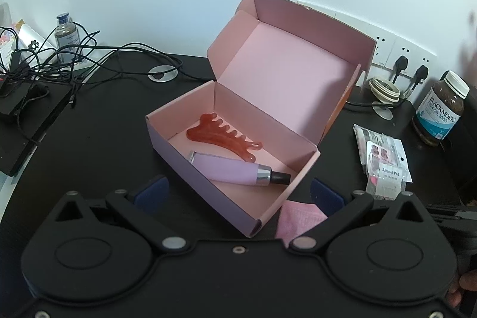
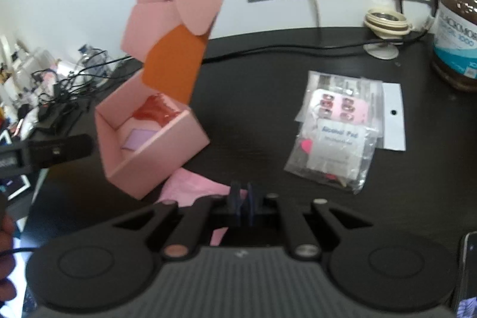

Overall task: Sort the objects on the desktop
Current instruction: 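Carry the pink packet with the right gripper over the pink box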

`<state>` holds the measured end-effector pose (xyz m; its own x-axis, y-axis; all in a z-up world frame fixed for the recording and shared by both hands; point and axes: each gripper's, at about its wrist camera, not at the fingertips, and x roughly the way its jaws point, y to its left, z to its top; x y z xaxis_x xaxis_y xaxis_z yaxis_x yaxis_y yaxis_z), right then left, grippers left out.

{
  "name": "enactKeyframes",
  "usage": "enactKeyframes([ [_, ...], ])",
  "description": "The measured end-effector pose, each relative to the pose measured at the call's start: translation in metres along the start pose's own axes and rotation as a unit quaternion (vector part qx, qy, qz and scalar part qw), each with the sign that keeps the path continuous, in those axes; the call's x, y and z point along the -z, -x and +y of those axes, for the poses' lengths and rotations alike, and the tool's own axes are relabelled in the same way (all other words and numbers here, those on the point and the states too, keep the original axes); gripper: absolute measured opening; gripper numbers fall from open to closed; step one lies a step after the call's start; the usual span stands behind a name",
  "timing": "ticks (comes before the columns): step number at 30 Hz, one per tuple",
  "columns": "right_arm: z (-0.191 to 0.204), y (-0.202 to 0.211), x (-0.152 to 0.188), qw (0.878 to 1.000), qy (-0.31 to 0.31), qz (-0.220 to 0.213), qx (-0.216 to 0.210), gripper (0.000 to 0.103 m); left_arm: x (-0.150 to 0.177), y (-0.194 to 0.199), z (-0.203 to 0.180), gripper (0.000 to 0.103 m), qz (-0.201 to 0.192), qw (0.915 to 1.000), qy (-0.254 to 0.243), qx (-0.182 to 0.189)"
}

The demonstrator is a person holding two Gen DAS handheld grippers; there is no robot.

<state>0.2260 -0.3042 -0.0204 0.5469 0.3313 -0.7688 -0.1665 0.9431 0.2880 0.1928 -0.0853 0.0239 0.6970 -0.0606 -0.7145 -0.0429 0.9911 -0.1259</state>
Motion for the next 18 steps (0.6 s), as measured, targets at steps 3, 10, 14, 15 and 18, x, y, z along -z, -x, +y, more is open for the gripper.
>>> enactKeyframes([
  [3,-0.005,0.005,-0.003,1.000,-0.008,-0.017,0.024,0.006,-0.001,0.002,0.002,0.103,-0.002,1.0000,0.002,0.000],
  [10,-0.011,0.007,-0.010,0.997,0.001,-0.035,0.062,0.008,0.000,0.006,0.005,0.103,-0.005,1.0000,0.000,-0.001],
  [14,0.005,0.009,-0.016,0.998,0.030,-0.027,0.042,0.031,0.001,0.008,0.011,0.103,-0.005,1.0000,0.003,-0.003],
  [15,0.013,0.010,-0.018,0.998,0.042,-0.030,0.040,0.041,0.001,0.009,0.012,0.103,-0.005,1.0000,0.004,-0.004],
  [18,0.033,0.008,-0.026,0.997,0.063,-0.043,0.017,0.065,0.003,0.010,0.018,0.103,-0.006,0.9999,0.008,-0.008],
])
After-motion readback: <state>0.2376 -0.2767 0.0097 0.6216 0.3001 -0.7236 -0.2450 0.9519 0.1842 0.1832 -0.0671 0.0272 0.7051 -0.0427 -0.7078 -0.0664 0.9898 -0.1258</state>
